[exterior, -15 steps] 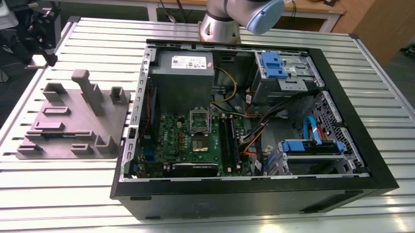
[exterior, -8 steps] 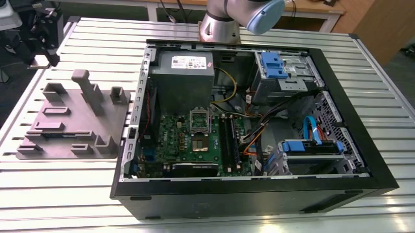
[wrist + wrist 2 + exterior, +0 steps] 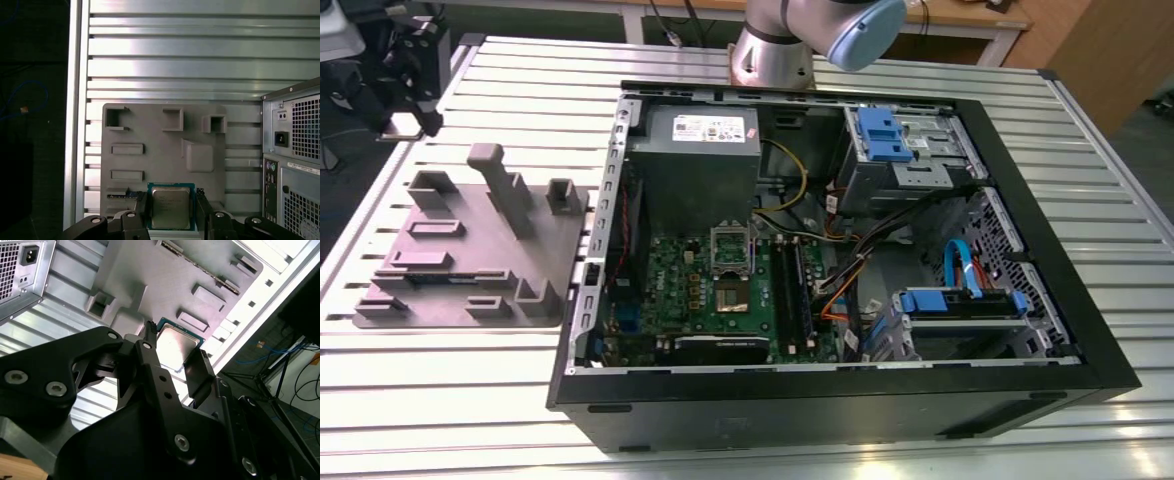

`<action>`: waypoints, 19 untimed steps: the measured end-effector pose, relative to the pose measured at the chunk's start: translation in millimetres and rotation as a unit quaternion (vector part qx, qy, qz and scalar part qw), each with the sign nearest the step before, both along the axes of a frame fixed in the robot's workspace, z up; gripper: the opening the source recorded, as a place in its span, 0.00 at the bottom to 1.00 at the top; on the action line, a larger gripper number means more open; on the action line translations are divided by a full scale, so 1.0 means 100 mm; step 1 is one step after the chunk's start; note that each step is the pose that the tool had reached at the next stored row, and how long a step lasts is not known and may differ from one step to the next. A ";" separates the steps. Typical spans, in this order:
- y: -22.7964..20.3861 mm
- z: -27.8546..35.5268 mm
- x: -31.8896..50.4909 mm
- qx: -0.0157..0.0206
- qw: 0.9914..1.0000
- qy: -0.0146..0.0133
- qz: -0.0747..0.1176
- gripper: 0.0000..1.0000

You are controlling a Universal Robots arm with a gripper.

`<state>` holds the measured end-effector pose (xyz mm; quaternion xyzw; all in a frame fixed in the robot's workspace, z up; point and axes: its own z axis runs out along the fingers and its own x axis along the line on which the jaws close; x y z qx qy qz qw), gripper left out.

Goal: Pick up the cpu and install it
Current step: 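Pick up the cpu and move it towards the insertion slot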

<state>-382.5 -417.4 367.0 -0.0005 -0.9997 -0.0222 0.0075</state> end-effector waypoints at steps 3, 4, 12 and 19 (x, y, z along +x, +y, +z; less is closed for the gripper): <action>0.000 0.009 0.000 0.000 1.000 0.000 0.000 0.47; 0.000 0.015 0.000 0.000 1.000 0.000 0.000 0.47; 0.000 0.071 0.000 0.000 1.000 0.000 0.000 0.47; 0.000 0.136 0.000 0.000 1.000 0.000 0.000 0.47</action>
